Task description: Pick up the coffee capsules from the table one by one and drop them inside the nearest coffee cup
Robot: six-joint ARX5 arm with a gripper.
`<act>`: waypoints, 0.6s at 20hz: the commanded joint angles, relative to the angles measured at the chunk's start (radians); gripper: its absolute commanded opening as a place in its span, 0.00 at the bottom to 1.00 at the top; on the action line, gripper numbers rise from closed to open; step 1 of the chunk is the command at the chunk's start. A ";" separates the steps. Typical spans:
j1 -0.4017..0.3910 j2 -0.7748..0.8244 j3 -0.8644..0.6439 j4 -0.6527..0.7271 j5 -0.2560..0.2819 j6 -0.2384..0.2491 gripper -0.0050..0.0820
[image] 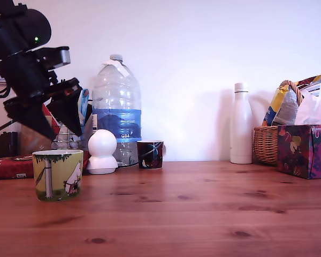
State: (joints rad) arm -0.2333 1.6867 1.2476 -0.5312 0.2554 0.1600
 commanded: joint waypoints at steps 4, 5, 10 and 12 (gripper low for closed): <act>0.002 -0.078 0.001 0.035 0.024 -0.020 0.03; 0.002 -0.097 -0.001 0.045 0.025 -0.021 0.03; 0.003 -0.259 -0.126 0.146 0.024 -0.029 0.03; 0.006 -0.349 -0.224 0.192 0.024 -0.039 0.03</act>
State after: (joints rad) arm -0.2333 1.3445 1.0882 -0.3508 0.2787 0.1295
